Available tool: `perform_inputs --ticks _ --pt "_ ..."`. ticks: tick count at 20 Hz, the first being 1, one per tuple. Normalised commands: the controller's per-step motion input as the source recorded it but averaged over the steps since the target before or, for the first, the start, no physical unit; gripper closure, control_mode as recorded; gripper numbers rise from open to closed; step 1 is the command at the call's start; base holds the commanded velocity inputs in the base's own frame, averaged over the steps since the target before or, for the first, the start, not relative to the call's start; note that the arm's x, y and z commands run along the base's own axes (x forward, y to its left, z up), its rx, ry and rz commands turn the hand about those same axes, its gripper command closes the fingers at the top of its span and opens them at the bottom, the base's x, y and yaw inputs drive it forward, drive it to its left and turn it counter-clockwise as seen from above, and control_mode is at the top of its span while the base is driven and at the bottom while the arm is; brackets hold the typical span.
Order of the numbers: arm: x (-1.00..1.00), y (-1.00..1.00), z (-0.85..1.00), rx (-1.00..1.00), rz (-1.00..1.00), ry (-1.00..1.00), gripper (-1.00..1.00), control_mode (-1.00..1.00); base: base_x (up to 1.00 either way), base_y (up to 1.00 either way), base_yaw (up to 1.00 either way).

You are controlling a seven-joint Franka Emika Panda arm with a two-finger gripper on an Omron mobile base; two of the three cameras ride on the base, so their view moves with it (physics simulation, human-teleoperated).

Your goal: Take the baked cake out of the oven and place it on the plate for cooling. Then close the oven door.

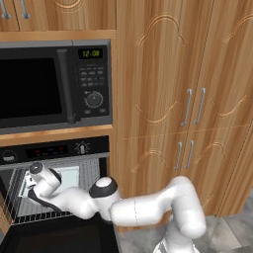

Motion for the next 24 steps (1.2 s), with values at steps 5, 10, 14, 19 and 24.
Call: perform_inputs --ticks 5,10,14,19,24 --pt "-0.53 0.14 -0.20 0.00 0.00 -0.05 1.00 -1.00 0.00 0.00 0.00" --pt "-0.61 0.10 -0.01 0.00 0.00 -0.07 1.00 -1.00 0.00 0.00 0.00" --pt "-0.57 0.08 0.02 0.00 0.00 -0.08 1.00 -1.00 0.00 0.00 0.00" --pt "-0.48 -0.04 0.17 0.02 0.00 -0.01 1.00 -1.00 0.00 0.00 0.00" --pt "-0.34 -0.36 0.36 0.13 0.03 0.00 1.00 -1.00 0.00 0.00 0.00"
